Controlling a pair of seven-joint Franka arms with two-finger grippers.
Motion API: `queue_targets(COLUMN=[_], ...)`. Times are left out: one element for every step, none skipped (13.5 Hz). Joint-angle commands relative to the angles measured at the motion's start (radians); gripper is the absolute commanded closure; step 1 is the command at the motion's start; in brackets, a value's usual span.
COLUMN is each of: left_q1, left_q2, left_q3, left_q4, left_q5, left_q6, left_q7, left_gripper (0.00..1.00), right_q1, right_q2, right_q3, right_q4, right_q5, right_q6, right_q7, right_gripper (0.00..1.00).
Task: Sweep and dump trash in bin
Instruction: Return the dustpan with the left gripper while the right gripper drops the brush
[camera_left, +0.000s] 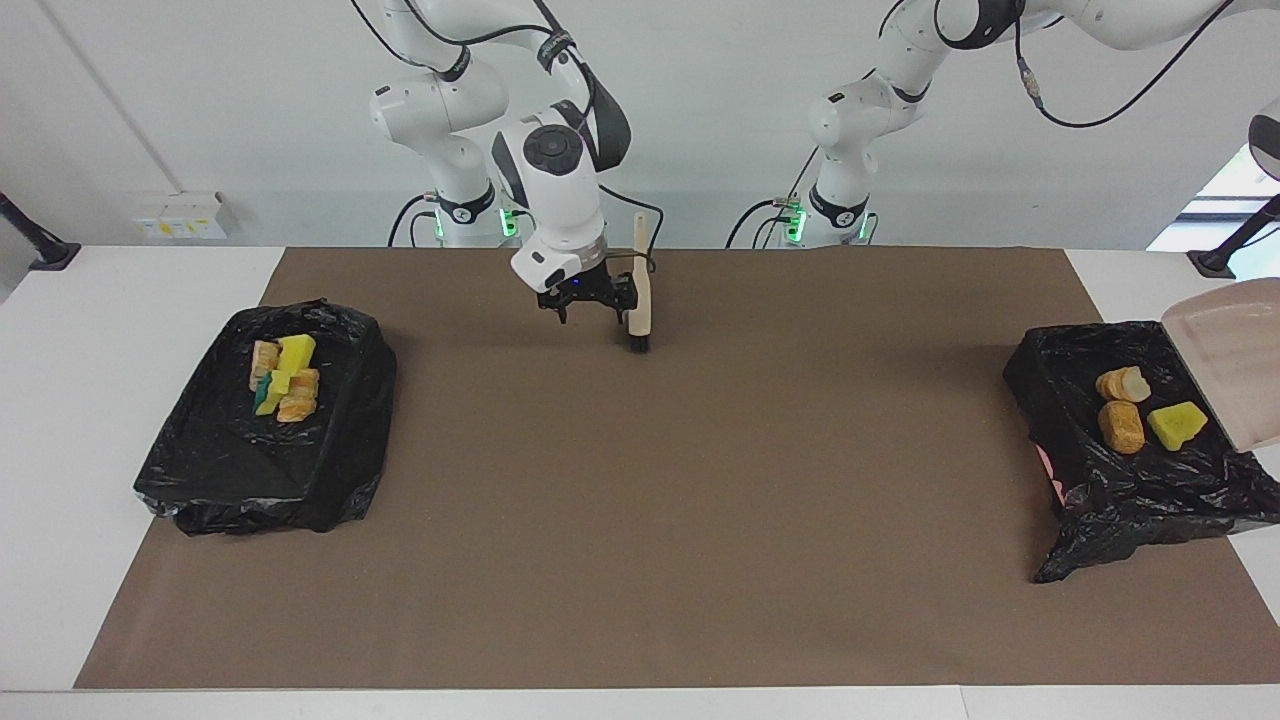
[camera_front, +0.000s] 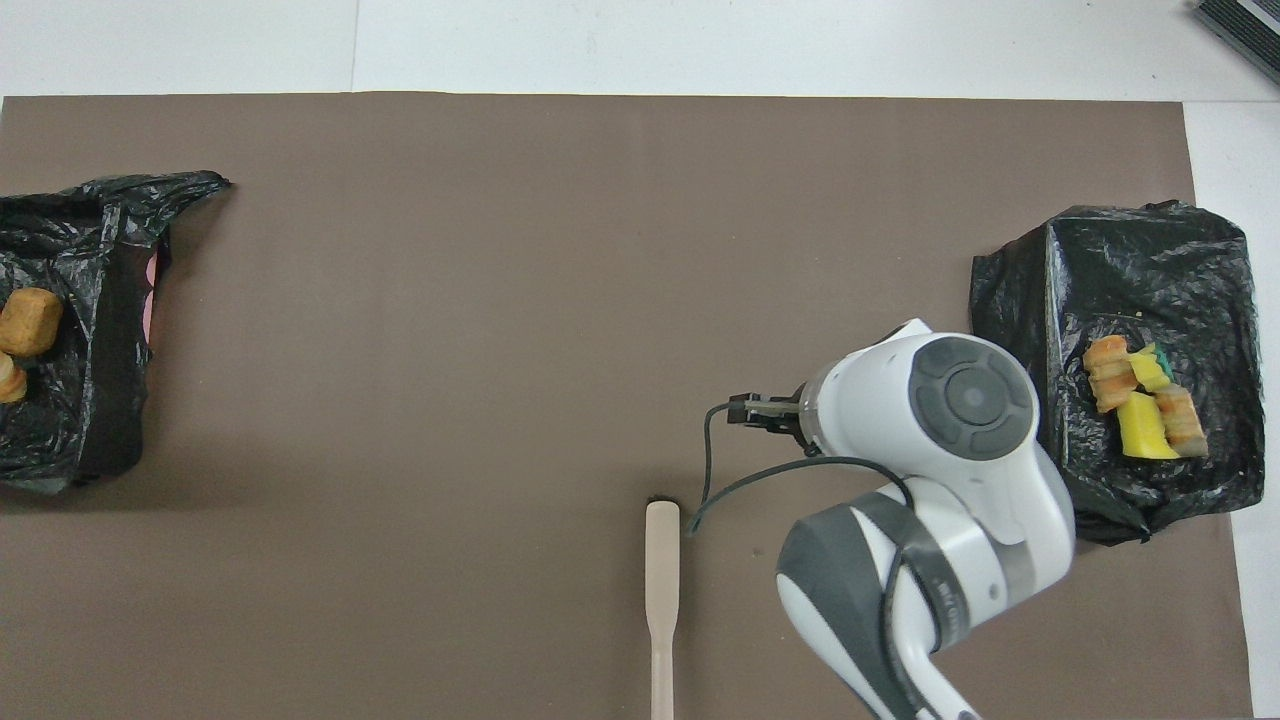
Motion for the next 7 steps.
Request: queue_targets(left_q1=[-0.085, -0.126, -0.163, -0.203, -0.237, -0.274, -0.31], left_q2=[-0.019, -0.023, -0.029, -0.039, -0.042, -0.043, -0.041], left_q3=[0.007, 0.007, 0.005, 0.007, 0.007, 0.005, 0.005], left_q4=[-0.011, -0.017, -0.033, -0.053, -0.062, -0.07, -0.077], left_q5=[-0.086, -0.099, -0.122, -0.141, -0.164, -0.192, -0.207], left_q6=[-0.117, -0.153, -0.177, -0.185, -0.196, -0.222, -0.233], left_q7=[-0.103, -0.126, -0.178, -0.243, -0.31, -0.402, -0.503], left_gripper=[1.0, 1.0, 1.0, 1.0, 1.0, 1.0, 1.0], right_q1=[-0.068, -0.082, -0.095, -0.114, -0.135, -0.151, -0.169], right_q2=[-0.004, -0.004, -0.006, -0.012, -0.022, -0.035, -0.039], right_q3=[0.01, 0.01, 0.008, 0.008, 0.008, 0.007, 0.005], right_q4=[0.111, 0.144, 0.174, 0.197, 0.22, 0.25, 0.284], right_q5=[-0.045, -0.045, -0.045, -0.045, -0.045, -0.045, -0.047], right_q6=[-0.095, -0.128, -0.15, -0.164, -0.179, -0.211, -0.257], right_q7=[-0.025, -0.033, -0.045, -0.062, -0.085, -0.105, -0.119], right_gripper=[0.0, 0.0, 0.0, 0.0, 0.0, 0.0, 0.0])
